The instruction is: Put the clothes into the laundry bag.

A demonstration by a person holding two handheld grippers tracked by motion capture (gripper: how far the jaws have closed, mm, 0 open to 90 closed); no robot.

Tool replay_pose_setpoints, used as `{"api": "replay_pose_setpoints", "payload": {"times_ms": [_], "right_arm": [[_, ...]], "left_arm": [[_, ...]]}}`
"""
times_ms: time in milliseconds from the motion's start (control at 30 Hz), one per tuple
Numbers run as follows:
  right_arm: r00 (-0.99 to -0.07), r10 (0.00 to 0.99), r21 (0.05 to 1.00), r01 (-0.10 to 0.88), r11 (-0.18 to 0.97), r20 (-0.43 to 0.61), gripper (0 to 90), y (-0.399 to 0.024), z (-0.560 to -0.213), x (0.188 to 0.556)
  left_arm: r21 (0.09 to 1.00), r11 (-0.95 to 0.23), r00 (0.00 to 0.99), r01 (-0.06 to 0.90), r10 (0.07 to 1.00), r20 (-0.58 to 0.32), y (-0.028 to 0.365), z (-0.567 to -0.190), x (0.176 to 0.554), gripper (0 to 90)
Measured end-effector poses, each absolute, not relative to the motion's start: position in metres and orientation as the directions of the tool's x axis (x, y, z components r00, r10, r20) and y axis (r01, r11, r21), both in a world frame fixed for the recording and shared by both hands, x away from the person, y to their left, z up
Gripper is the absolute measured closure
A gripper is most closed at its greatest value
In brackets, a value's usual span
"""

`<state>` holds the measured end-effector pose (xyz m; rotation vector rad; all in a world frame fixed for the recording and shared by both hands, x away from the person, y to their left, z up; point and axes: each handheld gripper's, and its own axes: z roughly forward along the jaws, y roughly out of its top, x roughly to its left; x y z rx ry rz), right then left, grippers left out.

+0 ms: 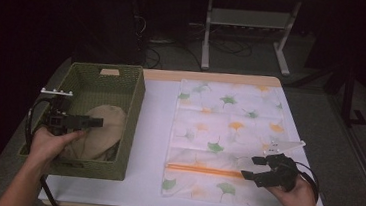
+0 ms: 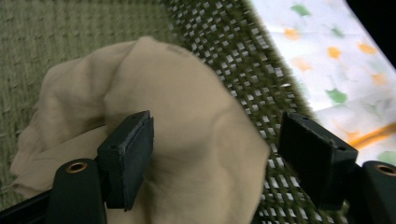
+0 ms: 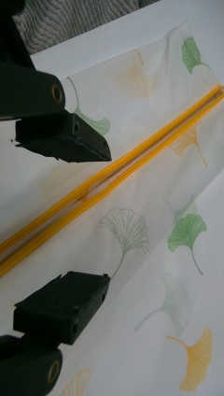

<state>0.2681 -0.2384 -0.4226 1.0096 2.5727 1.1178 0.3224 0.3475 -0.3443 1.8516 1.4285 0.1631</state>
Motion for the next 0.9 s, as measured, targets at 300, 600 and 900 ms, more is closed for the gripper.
{"api": "replay_pose_setpoints", "payload": {"times_ms": [300,600,900], "right_arm": [[-0.769,0.629,0.696,0.514,0.501,0.115,32.7,-0.234,-0.423,0.269],[-0.799,0.598,0.718,0.451,0.531,0.06,32.7,-0.232,-0.406,0.274],[-0.842,0.539,0.7,0.401,0.591,0.028,33.1,-0.224,-0.41,0.287]], "left_arm": [[0.547,-0.101,0.308,0.831,0.902,-0.302,0.339,-0.356,0.338,25.7],[0.398,-0.146,0.275,0.906,0.917,-0.288,0.324,-0.376,0.357,24.9],[0.329,-0.187,0.29,0.926,0.908,-0.301,0.32,-0.383,0.36,68.8]]}}
